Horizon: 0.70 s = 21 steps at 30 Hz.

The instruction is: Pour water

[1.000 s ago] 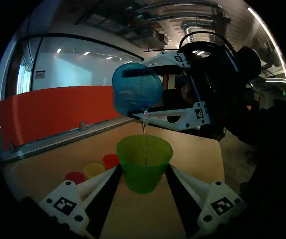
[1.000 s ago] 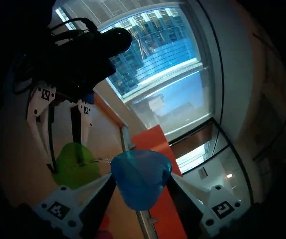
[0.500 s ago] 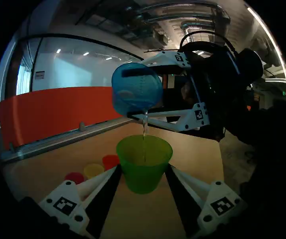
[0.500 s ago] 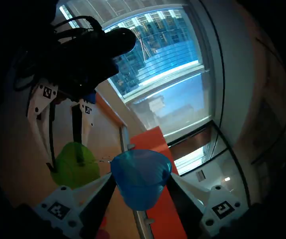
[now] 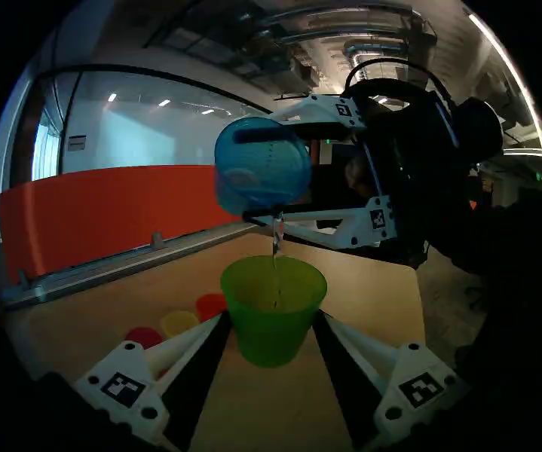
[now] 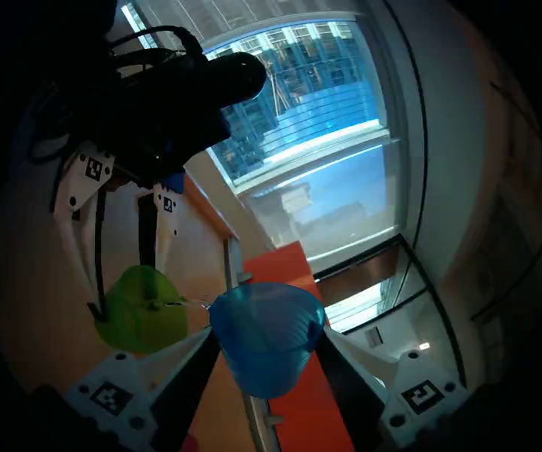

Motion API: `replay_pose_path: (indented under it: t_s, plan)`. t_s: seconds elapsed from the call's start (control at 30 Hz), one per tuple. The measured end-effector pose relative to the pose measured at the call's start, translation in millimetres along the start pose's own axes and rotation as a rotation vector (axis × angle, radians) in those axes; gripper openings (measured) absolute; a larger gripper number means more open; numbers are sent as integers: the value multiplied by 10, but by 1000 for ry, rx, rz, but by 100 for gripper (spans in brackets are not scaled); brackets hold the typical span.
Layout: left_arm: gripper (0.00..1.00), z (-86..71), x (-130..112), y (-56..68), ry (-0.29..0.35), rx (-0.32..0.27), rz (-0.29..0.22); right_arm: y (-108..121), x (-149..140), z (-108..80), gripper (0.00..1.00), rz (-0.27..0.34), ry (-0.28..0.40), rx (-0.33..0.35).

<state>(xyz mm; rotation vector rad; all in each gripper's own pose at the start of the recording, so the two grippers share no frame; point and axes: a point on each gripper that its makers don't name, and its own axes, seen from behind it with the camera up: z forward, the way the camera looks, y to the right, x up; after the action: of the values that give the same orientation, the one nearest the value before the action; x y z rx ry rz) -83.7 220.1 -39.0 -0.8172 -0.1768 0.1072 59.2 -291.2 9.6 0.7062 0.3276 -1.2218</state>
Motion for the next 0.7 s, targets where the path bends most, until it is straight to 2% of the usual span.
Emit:
replay_pose_path:
  t_s: [0.7]
  plan:
    - [79, 11, -17, -27, 2, 3, -5, 49, 1, 13, 87, -61, 2, -7]
